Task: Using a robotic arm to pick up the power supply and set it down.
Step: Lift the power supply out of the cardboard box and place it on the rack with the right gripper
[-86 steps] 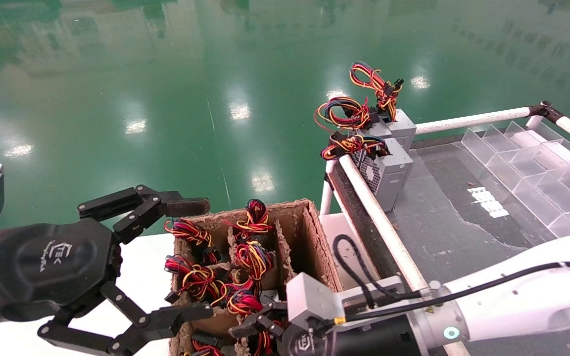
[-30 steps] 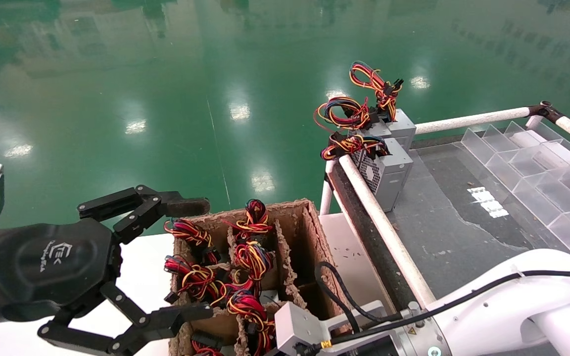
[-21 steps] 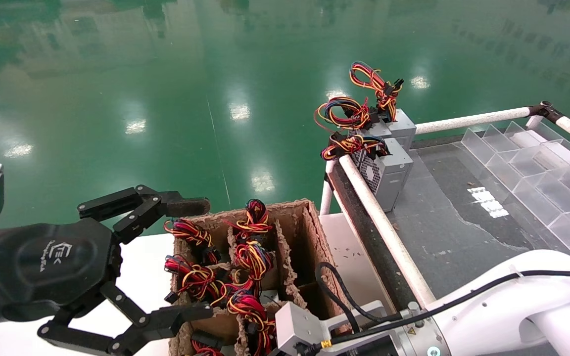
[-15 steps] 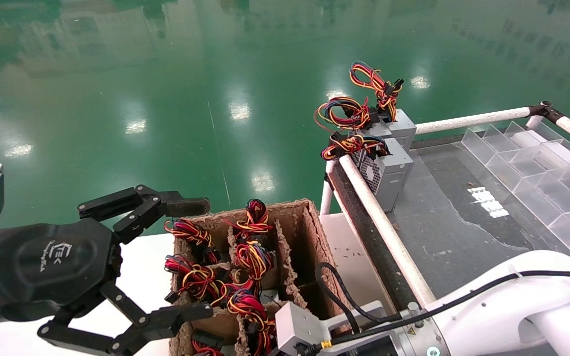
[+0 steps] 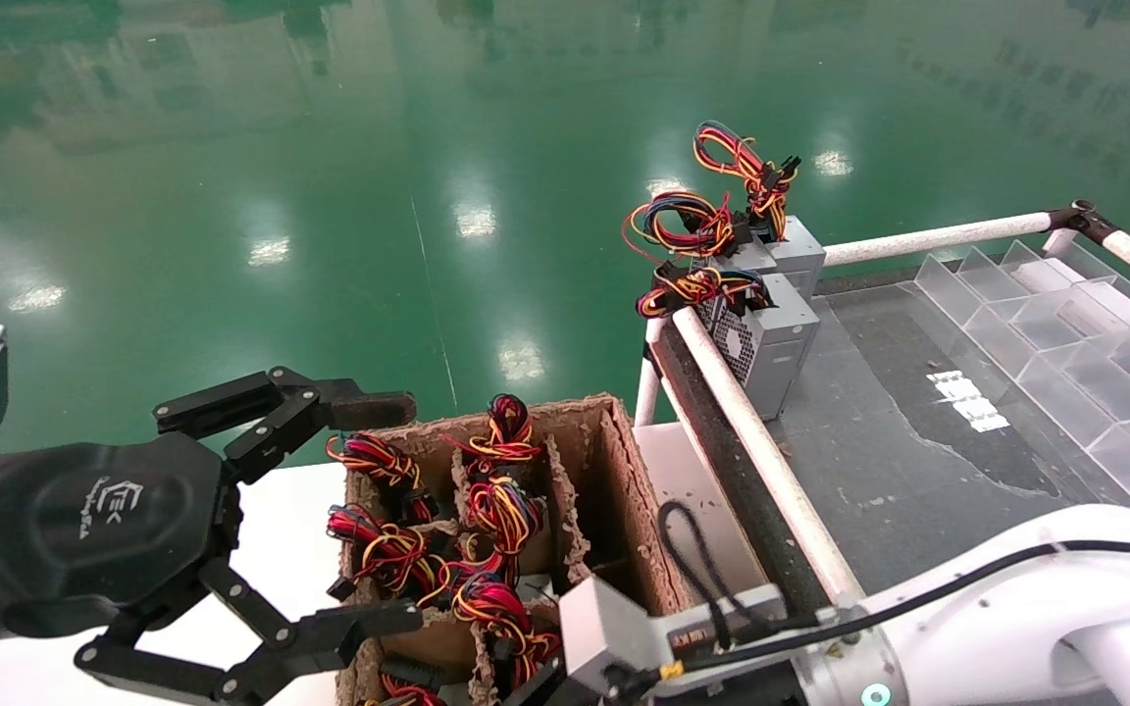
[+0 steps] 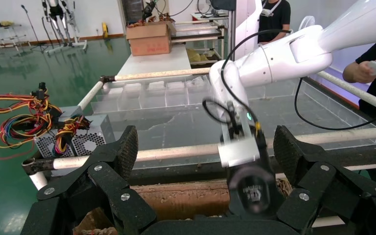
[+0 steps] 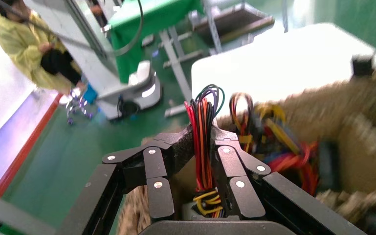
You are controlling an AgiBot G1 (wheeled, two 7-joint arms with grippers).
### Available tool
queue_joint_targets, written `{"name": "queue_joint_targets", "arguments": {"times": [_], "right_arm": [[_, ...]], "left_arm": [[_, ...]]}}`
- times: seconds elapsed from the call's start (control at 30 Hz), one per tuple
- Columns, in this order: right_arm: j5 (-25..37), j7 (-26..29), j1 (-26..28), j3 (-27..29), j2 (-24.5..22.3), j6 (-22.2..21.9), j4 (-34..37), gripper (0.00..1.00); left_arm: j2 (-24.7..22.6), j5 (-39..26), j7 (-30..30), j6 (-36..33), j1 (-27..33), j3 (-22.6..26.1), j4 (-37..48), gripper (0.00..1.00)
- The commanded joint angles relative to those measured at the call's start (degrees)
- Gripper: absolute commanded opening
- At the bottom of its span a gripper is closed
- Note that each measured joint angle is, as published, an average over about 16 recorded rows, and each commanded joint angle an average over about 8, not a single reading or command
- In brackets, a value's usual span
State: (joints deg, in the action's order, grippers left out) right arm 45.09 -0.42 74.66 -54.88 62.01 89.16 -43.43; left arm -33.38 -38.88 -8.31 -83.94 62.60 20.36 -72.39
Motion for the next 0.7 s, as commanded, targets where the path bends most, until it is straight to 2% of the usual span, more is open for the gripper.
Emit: {"name": "queue_joint_targets", "arguments": {"times": [0.03, 0.37, 0.7], "right_arm": [[-1.19, -0.17, -0.09, 0.49, -0.53, 0.08, -0.87, 0.00], [-9.43, -0.51, -1.22, 6.19, -7.37, -2.93, -12.62, 0.00], [-17.55, -0.86, -2.15, 13.19, -16.59, -7.11, -22.93, 0.00]], "left_arm": [[0.00, 0.00, 0.00, 0.00, 0.00, 0.00, 0.00, 1.00], [0.00, 0.00, 0.00, 0.00, 0.00, 0.01, 0.00, 1.00], [0.01, 0.01, 0.01, 0.01, 0.00, 0.01, 0.00, 1.00]]}}
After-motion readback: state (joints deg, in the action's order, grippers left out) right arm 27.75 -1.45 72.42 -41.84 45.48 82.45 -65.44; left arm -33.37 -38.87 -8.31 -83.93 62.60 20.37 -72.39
